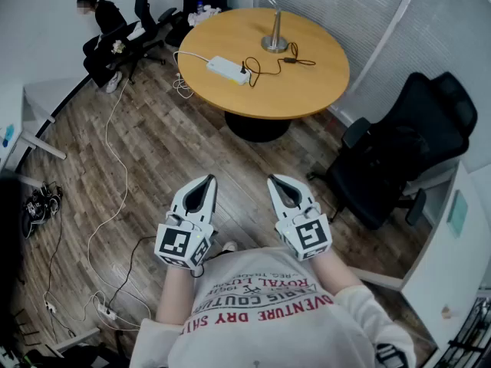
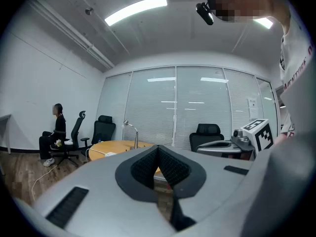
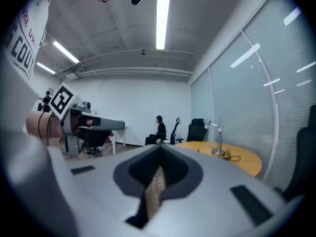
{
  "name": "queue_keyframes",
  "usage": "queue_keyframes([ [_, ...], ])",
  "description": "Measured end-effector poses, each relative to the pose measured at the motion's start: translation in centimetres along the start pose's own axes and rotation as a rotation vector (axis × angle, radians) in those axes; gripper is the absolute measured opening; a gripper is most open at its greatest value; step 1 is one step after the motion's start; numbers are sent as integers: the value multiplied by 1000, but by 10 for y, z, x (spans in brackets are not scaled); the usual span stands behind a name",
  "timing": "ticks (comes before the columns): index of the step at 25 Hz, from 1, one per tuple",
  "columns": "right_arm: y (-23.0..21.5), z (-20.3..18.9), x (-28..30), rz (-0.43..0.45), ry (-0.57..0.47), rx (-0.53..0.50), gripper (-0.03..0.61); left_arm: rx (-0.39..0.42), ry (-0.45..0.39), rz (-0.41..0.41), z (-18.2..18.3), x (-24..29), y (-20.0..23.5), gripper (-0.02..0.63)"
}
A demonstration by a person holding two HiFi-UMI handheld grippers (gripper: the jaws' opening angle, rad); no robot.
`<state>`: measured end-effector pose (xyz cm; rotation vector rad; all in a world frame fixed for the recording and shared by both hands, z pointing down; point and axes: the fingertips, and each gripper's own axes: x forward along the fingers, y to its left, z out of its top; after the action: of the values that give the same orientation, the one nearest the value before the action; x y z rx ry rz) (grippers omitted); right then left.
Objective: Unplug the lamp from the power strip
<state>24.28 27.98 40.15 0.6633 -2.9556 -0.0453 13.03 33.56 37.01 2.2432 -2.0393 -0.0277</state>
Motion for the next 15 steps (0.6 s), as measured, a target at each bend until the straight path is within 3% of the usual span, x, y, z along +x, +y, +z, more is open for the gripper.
queue_keyframes([
  [15,4,-6,15,-12,11,40,29,-6,10,-18,-4,2,16,31],
])
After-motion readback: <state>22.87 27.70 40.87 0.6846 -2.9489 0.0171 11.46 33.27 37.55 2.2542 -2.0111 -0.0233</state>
